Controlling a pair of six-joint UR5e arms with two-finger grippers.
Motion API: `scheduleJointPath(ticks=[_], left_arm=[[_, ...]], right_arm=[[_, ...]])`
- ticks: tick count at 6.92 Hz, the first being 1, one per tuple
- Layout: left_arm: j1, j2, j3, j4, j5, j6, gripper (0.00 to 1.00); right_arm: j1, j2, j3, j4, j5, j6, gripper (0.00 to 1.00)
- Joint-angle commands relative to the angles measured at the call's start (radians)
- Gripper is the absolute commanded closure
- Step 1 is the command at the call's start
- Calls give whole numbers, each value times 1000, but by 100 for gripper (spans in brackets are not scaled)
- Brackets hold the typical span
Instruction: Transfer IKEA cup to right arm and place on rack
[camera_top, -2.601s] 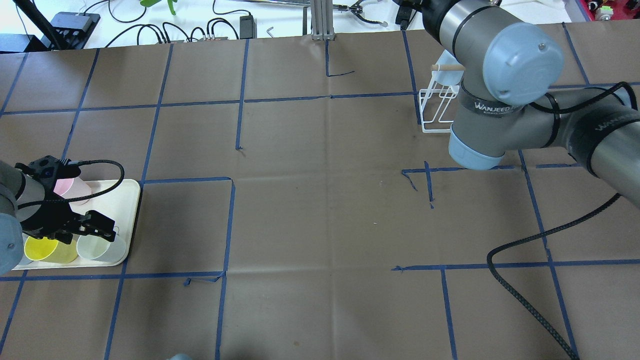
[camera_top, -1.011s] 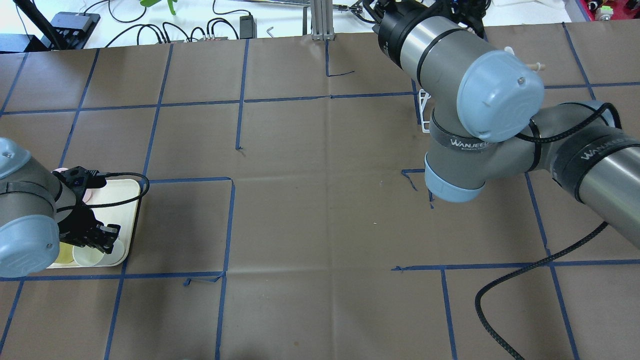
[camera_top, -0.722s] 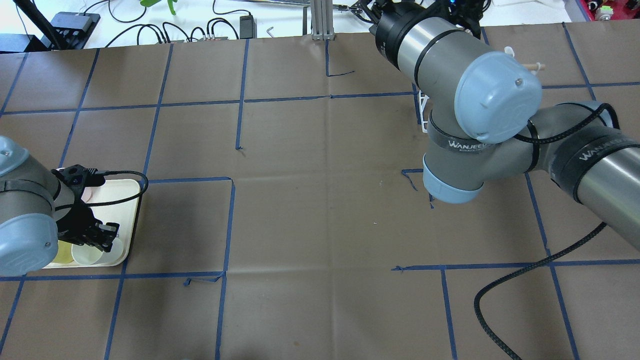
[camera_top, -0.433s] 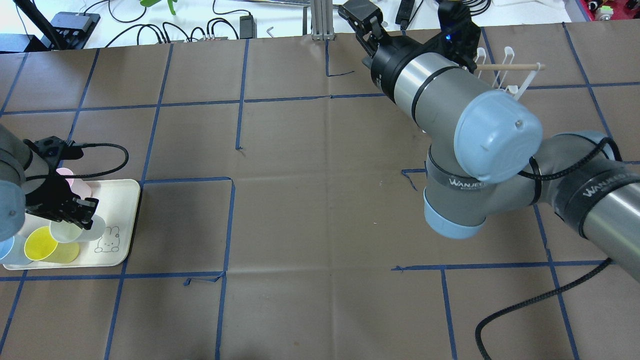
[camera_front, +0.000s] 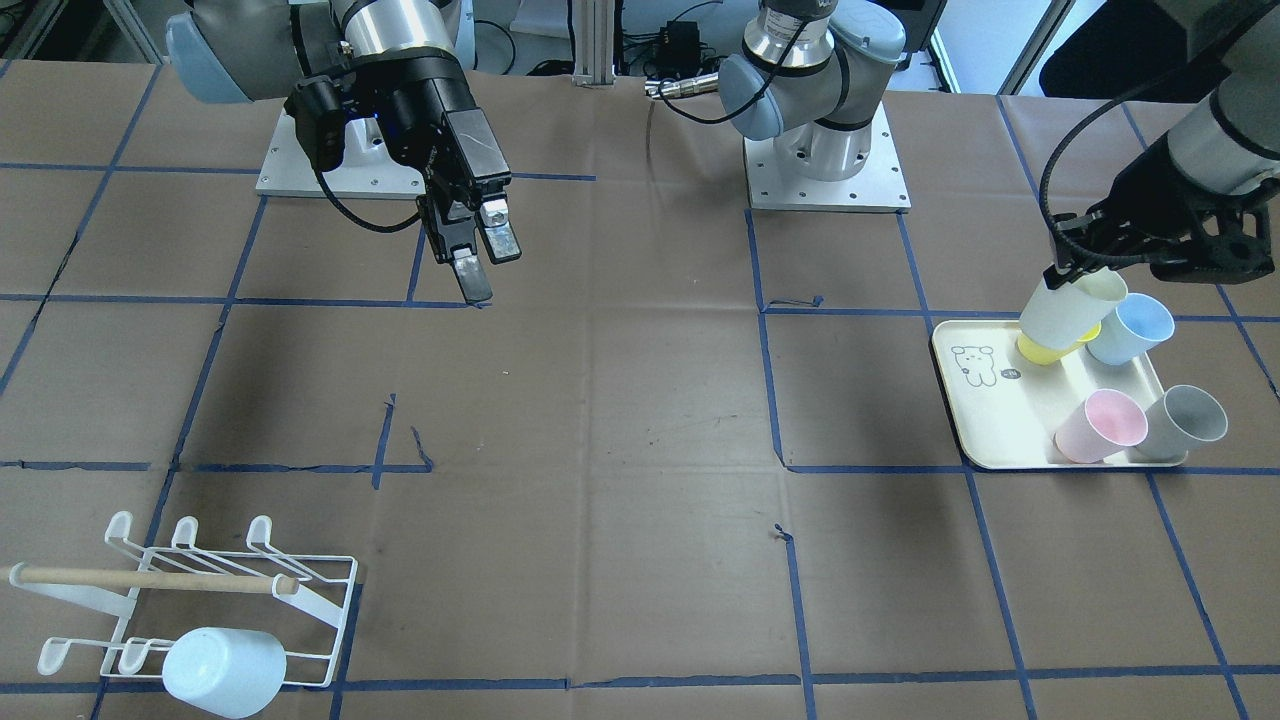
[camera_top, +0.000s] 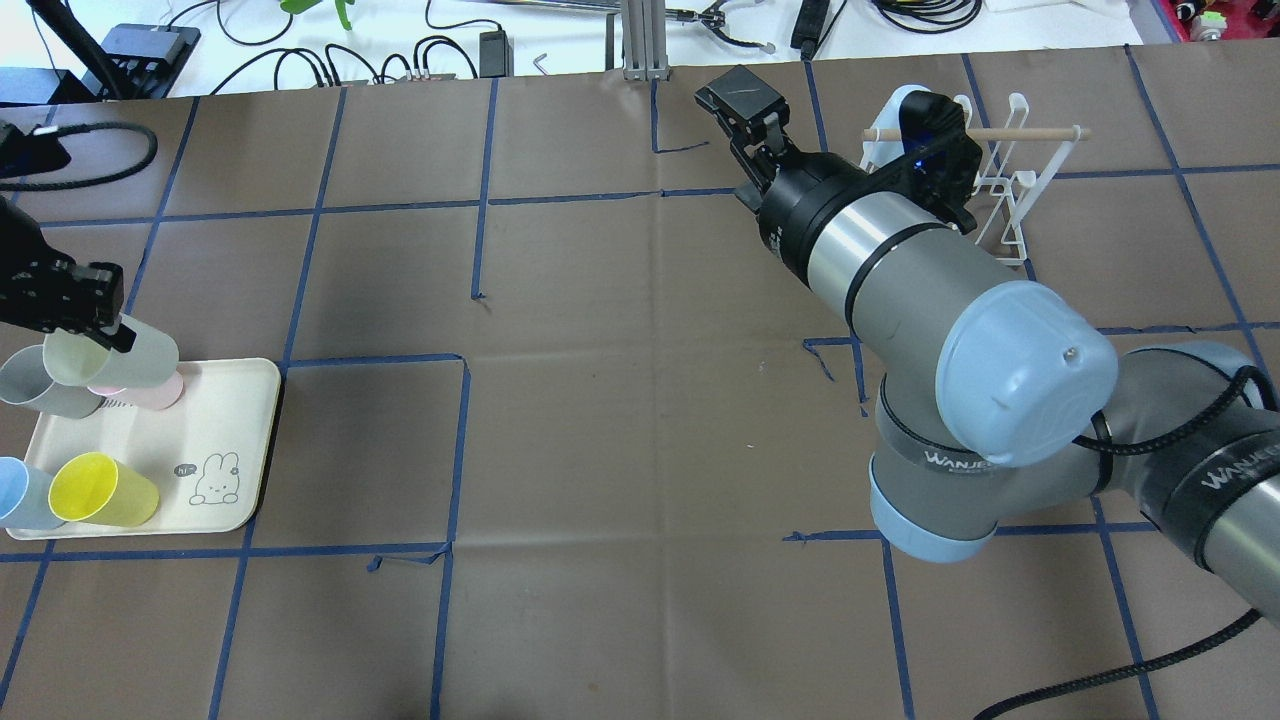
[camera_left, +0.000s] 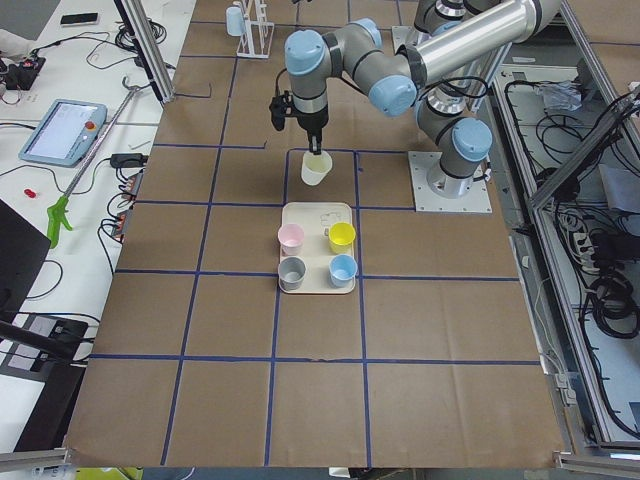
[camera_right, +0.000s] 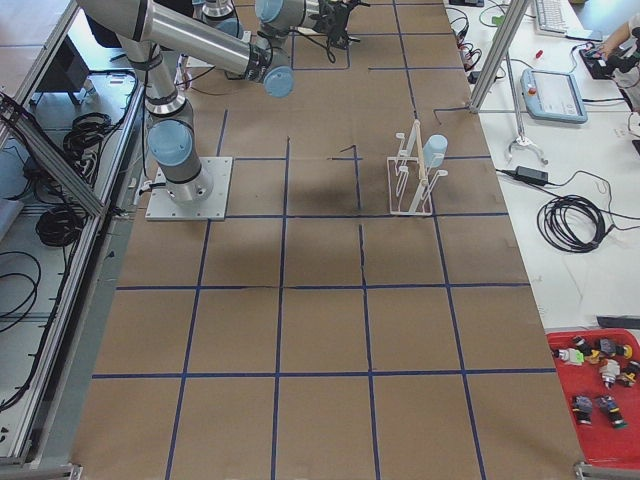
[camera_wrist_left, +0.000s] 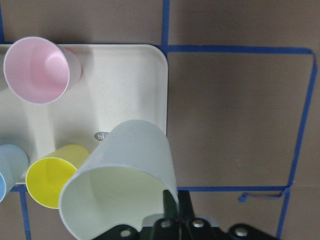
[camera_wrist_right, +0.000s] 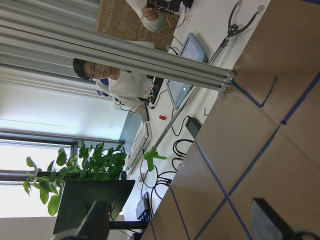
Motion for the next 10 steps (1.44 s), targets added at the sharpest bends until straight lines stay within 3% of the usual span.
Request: scheduleJointPath(ticks=[1, 3, 4, 6, 8, 10], left_arm=[[-85, -17, 84, -32, -161, -68, 100], [-107, -18, 78, 32, -404, -60, 100], [-128, -12, 59, 134, -585, -57, 100], [-183, -3, 28, 302, -803, -63, 100], [-232, 2, -70, 542, -932, -60, 100], [-275, -7, -206, 834, -945, -86, 100]], right_arm=[[3, -8, 10, 2, 0, 53, 0], [4, -10, 12, 3, 3, 111, 0], [4, -11, 12, 3, 6, 137, 0], [4, -13, 12, 3, 6, 137, 0], [4, -11, 9, -3, 7, 139, 0], [3, -11, 7, -4, 30, 191, 0]])
